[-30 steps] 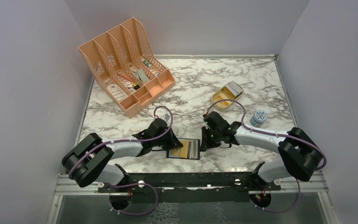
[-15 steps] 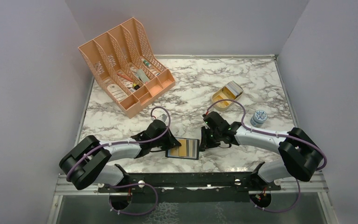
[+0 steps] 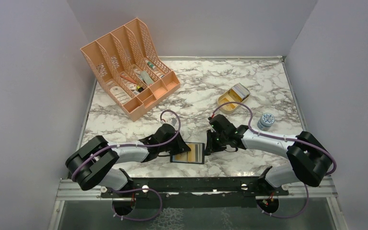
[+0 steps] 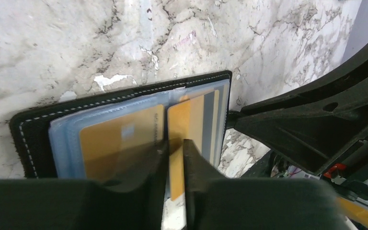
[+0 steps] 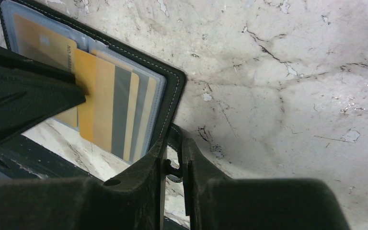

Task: Put the credit cards into the card holder
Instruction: Insert the credit card into the card holder.

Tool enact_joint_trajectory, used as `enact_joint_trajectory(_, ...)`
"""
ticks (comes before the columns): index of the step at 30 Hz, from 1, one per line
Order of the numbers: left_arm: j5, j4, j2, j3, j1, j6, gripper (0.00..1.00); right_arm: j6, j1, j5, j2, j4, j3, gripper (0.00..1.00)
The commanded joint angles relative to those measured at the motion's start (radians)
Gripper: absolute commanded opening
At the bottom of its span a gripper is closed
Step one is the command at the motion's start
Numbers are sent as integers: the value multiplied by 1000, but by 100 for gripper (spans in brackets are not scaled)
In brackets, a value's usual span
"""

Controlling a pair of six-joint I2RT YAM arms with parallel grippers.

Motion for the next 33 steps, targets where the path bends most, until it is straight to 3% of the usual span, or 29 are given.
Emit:
enact_joint_trajectory(1, -10, -39, -16, 22, -10, 14, 31, 13, 9, -19, -13, 38, 4, 15)
enact_joint_trajectory(4, -35, -92, -44, 37, -11, 27, 43, 13, 9, -14, -22, 34, 3, 15)
enact_joint_trajectory(10, -27, -85, -37, 28, -11, 18, 47, 15, 9, -12, -24, 37, -1, 15)
enact_joint_trajectory(14, -17, -68, -11, 29, -16, 14, 46, 17, 9, -15, -24, 41, -5, 15)
enact_joint_trajectory(22, -10, -49, 15, 70, -49, 21, 33, 19, 9, -20, -17, 57, -13, 15)
enact_joint_trajectory(33, -53, -57, 42, 118, -96, 87, 33, 17, 9, -21, -1, 71, -17, 14)
